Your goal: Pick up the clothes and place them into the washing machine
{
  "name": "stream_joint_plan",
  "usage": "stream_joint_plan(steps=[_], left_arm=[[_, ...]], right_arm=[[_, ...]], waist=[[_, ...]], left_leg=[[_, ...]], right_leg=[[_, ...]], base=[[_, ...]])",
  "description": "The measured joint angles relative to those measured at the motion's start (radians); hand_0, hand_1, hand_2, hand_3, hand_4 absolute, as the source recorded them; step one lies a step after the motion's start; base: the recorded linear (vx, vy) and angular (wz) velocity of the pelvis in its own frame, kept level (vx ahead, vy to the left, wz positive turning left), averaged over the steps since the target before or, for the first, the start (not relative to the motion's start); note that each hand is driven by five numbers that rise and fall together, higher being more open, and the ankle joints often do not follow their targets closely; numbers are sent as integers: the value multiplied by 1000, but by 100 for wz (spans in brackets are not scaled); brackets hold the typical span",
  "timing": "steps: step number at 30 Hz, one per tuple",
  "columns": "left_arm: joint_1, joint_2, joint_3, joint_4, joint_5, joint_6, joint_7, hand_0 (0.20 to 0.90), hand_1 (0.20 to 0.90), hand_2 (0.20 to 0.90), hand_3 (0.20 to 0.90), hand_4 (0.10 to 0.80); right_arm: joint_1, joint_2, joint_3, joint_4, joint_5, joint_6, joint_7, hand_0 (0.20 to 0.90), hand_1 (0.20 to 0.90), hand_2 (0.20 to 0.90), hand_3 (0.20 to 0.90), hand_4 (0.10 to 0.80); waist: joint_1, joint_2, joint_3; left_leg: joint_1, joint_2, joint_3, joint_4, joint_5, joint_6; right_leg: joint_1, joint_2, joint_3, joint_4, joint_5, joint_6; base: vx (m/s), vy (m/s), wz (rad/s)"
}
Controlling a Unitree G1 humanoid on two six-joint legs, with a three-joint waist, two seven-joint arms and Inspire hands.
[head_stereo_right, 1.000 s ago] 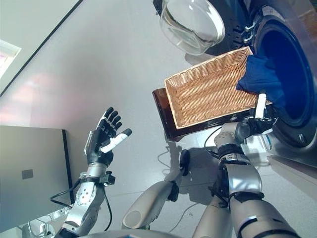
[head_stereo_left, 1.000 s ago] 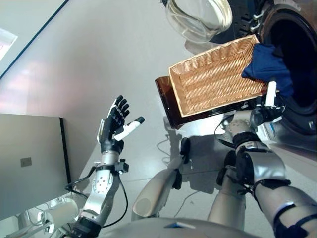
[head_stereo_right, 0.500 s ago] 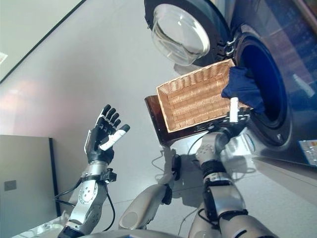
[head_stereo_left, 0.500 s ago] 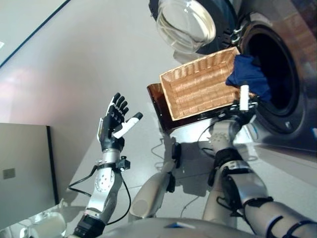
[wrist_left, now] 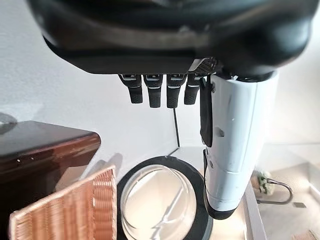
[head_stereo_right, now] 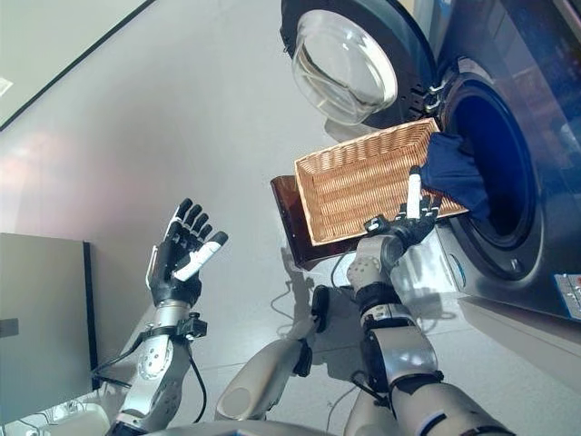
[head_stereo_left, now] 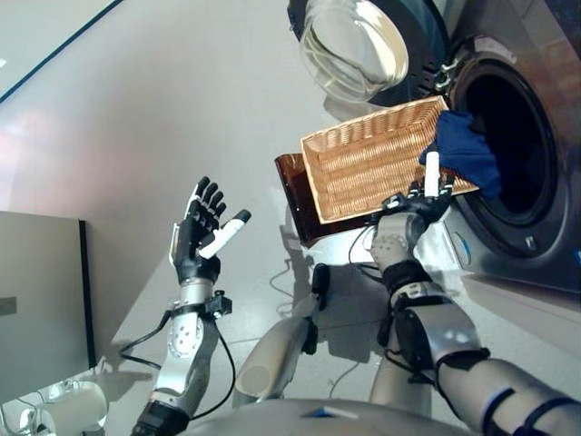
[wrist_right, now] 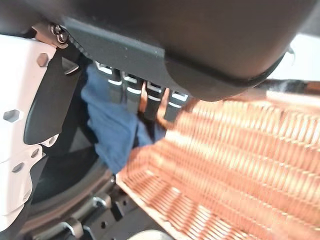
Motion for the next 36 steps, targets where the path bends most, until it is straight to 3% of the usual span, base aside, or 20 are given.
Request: stream_joint_plan(steps=[6,17,27,36], left_arm=[[8,8,-4,0,-1,0,-12,900,900,900,900,800],[8,53,-8,-3,7,-10,-12,900,900,900,900,800],[-18,53,-19,-4,28,-10,-11,900,900,900,900,800],[-22,54,-19,-4,27,-10,-10,900,900,900,900,800]], right_arm=[[-80,-107,-19,23,0,0,-17,900,900,900,900,800],[-185,-194,-74,112,0,2,-52,900,900,900,900,800],[-188,-208,-78,120,1,1,-53,900,900,900,900,800],[-179,-145,-78,155,5,1,-52,900,900,900,900,800]], waist=[[41,32,-20],[83,68,-20],[93,87,-20],[71,87,-20]], left_leg=[[-54,-19,-2,-12,20,20],[-87,-50,-7,-20,26,23],[-91,-53,-7,-31,37,26],[-77,-53,-6,-31,41,22]], right_leg=[[-61,-22,-1,17,0,9],[-126,-57,16,69,-30,22],[-144,-57,26,84,-33,22],[-139,-56,34,89,-34,21]], base=[[9,43,8],[19,48,7],[20,11,-1],[1,3,-1]])
